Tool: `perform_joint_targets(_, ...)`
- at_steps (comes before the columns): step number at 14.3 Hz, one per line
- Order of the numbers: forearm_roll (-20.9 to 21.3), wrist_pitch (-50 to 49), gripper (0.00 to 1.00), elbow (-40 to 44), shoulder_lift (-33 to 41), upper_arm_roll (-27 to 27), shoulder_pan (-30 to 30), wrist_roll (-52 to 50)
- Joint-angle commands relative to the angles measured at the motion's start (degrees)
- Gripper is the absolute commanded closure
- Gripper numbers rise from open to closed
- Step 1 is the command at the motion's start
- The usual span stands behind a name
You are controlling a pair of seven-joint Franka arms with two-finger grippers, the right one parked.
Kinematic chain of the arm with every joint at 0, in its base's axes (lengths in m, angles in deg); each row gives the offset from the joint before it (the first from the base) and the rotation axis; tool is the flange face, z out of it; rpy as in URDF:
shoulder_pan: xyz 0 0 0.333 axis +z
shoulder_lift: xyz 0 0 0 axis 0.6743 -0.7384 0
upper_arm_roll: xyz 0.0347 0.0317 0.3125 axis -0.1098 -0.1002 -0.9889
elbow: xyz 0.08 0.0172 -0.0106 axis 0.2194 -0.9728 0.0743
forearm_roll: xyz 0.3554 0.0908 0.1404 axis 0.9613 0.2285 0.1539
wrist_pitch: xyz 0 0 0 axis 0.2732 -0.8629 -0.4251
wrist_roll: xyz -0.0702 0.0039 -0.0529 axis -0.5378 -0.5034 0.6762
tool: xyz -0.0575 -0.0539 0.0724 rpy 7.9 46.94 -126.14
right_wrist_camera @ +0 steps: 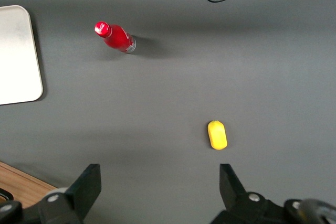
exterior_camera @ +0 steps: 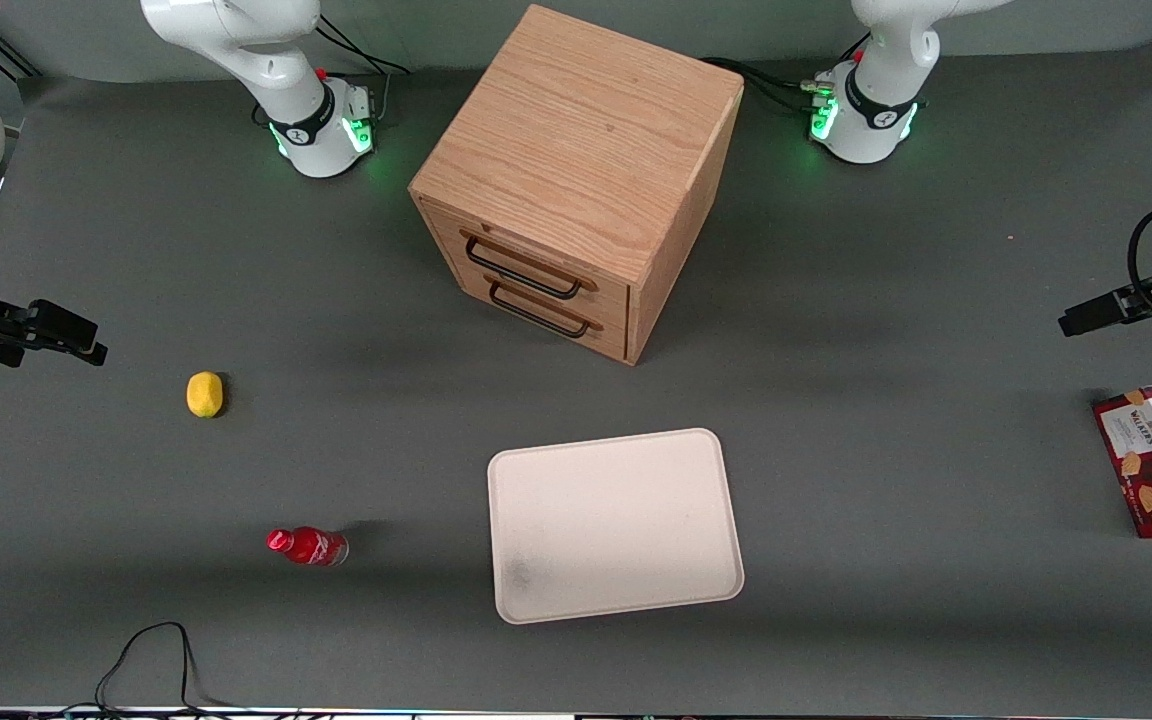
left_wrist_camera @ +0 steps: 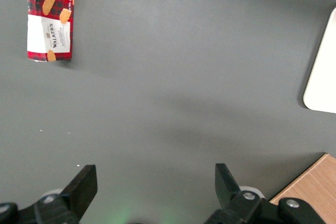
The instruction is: Place red cookie box on tray
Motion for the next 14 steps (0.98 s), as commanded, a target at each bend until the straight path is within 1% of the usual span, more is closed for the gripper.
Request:
perform_joint_targets(1, 1.0, -3.9, 0.0, 1.8, -0.7, -2.0, -2.8, 1.9)
perform_joint_targets(3, 3.3, -5.4, 0.0, 8.5, -4.1, -2.0, -3.2, 1.1)
perform_joint_targets(5, 3.3, -7.7, 0.0, 8.3, -4.1, -2.0, -3.2, 0.6)
perform_joint_targets(11, 3.2, -7.8, 0.0, 8.2, -4.1, -2.0, -2.6, 1.7)
perform_joint_targets(14, 3.8, -7.9, 0.0, 8.6, -4.2, -2.1, -2.5, 2.0)
